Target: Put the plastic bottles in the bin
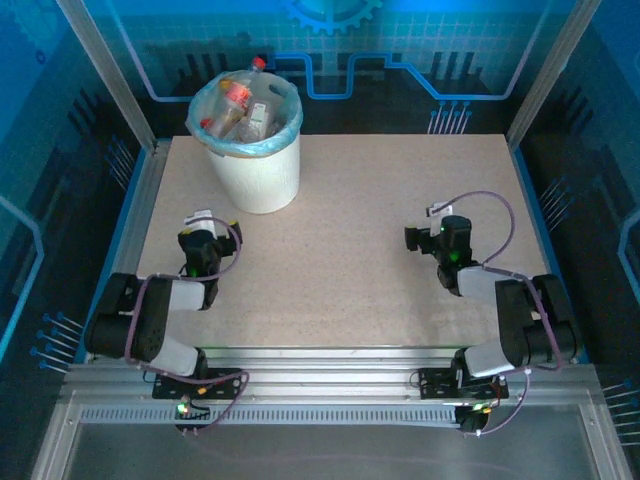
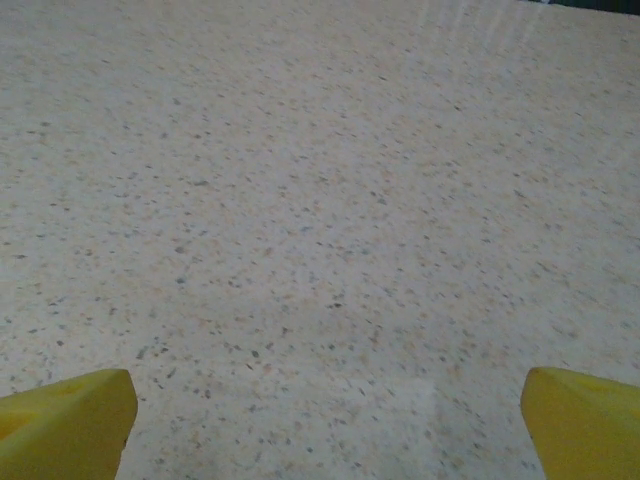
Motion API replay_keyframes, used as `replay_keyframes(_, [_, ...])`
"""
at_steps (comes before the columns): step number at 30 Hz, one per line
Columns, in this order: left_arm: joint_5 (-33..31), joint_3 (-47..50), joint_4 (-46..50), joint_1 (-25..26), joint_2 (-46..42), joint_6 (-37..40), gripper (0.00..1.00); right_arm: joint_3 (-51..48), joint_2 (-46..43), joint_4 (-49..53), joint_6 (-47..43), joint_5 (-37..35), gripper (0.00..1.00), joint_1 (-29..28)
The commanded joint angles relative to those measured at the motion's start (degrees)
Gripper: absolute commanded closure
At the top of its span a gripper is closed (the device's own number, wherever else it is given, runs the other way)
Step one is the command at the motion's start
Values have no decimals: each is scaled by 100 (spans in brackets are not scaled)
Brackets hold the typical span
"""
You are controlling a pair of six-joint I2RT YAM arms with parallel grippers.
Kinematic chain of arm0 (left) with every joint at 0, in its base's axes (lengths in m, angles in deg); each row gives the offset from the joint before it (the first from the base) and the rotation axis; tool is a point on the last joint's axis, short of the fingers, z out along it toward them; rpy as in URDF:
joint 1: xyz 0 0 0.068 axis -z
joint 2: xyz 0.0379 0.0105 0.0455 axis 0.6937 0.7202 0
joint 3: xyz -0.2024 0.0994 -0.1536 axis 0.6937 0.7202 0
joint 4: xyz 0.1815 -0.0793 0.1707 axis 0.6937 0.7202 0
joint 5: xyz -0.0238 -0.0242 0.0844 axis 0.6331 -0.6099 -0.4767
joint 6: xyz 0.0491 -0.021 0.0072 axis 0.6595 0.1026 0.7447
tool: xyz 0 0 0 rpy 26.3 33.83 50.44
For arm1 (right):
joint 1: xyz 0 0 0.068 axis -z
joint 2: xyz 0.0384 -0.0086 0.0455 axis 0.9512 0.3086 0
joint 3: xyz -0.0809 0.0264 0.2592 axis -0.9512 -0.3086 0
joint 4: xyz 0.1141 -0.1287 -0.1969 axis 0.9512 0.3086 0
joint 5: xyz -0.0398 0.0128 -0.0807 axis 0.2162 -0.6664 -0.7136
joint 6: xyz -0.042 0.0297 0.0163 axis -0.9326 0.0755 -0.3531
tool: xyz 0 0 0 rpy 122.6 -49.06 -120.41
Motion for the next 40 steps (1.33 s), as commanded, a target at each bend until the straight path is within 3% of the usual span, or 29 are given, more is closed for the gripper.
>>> replay_keyframes(1, [814, 123, -889, -48, 209, 281, 1, -160, 201, -911, -4, 846, 0, 317])
replay_keyframes(5, [316, -214, -197, -50, 177, 117, 1, -141, 207, -911, -46, 675, 0, 236])
replay_keyframes(40, [422, -204, -260, -42, 201, 169, 1, -134, 201, -900, -47, 678, 0, 235])
